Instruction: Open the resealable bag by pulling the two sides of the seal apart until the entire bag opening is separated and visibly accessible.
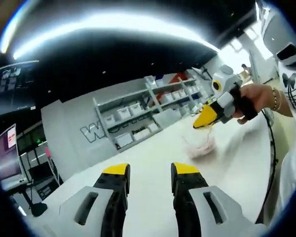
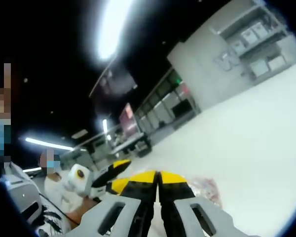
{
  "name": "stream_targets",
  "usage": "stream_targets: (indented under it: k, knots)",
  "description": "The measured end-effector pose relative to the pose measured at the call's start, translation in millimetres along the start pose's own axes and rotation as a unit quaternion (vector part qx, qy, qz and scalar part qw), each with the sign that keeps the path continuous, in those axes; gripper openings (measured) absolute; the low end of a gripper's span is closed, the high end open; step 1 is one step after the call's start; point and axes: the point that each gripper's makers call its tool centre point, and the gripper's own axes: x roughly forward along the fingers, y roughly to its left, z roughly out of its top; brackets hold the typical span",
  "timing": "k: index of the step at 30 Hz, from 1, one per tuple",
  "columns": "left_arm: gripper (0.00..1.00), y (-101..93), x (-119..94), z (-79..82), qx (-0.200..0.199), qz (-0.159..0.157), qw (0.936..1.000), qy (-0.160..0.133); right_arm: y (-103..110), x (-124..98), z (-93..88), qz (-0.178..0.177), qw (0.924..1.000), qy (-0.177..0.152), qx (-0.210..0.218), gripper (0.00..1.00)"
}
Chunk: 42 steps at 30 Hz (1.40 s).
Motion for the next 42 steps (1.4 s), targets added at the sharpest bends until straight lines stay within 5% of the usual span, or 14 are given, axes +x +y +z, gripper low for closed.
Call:
stream_targets:
  k: [9, 16, 21, 31, 42]
  knots:
    - [0.39, 8.8, -2.2, -10.1, -0.075, 0.017, 0.997, 0.014, 1.7, 1.1, 3.5, 0.002, 1.0, -0.003, 0.002, 0.0]
    - [0.41, 14.3, -3.2, -13.0, -0.075, 0.023, 0.9968, 0.016, 2.2, 1.6, 7.9, 0.004, 1.0, -0.007, 0.0, 0.0]
    - [0.58, 20.5, -2.6, -14.5, -0.089, 0.037, 0.9952, 0.017, 3.2, 2.1, 11.8, 0.007, 0.9999, -0.01, 0.001, 0.0]
    - [0.6, 23.3, -4.5, -22.4, -0.111, 0.043, 0.9924, 0.029, 3.9, 2.6, 19.2, 0.005, 0.9998, -0.015, -0.008, 0.0]
    - [0.84, 25.1, -6.0, -31.8, -0.134, 0.049, 0.9887, 0.046, 2.0, 1.7, 33.4, 0.004, 0.9995, -0.025, -0.018, 0.0]
